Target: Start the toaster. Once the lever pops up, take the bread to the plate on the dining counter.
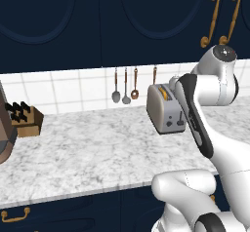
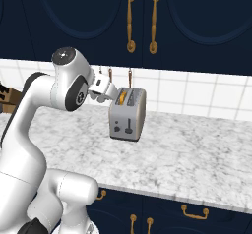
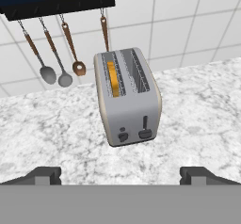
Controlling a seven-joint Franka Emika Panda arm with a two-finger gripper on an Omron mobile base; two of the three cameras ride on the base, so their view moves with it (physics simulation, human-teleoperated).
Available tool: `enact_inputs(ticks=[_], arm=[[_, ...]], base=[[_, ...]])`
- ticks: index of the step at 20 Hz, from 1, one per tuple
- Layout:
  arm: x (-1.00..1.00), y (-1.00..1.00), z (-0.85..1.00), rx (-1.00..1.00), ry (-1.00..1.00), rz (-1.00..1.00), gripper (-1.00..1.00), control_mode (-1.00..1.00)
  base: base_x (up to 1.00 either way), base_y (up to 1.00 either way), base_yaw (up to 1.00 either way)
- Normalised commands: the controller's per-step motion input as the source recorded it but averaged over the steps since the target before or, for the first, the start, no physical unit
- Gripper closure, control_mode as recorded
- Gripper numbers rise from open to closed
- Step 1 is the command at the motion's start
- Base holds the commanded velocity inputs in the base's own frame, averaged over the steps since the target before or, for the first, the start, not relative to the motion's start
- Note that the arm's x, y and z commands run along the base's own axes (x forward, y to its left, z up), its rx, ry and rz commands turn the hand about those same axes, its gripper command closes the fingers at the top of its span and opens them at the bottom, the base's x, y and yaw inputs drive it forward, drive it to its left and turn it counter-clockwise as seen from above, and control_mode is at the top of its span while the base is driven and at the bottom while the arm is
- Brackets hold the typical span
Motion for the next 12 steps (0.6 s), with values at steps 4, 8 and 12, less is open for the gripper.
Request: enact_inputs(ticks=[4, 8, 12], arm=[[0.00, 0.00, 0.00, 0.00, 0.00, 0.00, -1.00, -1.00], [0.00, 0.00, 0.00, 0.00, 0.00, 0.00, -1.00, -1.00], [0.00, 0.00, 0.00, 0.00, 0.00, 0.00, -1.00, -1.00]], base=[[0.00, 0.00, 0.00], [0.00, 0.00, 0.00], [0.00, 0.00, 0.00]])
